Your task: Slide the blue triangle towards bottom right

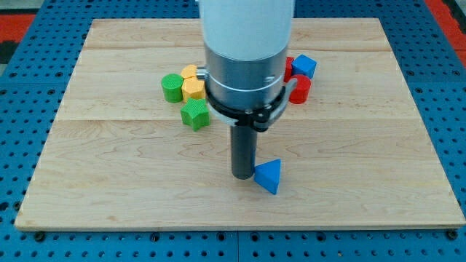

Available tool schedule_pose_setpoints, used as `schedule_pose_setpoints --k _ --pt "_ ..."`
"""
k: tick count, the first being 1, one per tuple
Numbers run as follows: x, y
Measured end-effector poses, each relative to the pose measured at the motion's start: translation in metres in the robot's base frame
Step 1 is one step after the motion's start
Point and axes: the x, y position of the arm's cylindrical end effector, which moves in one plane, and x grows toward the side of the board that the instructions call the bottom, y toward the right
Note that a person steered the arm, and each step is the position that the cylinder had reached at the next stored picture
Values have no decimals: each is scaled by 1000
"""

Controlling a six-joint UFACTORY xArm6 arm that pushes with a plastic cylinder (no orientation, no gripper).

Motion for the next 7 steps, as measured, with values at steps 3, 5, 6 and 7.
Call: schedule_pose_setpoints --k 3,5,6,7 --pt "21 101" --pt "24 80" --pt "-21 54" --pt "-45 118"
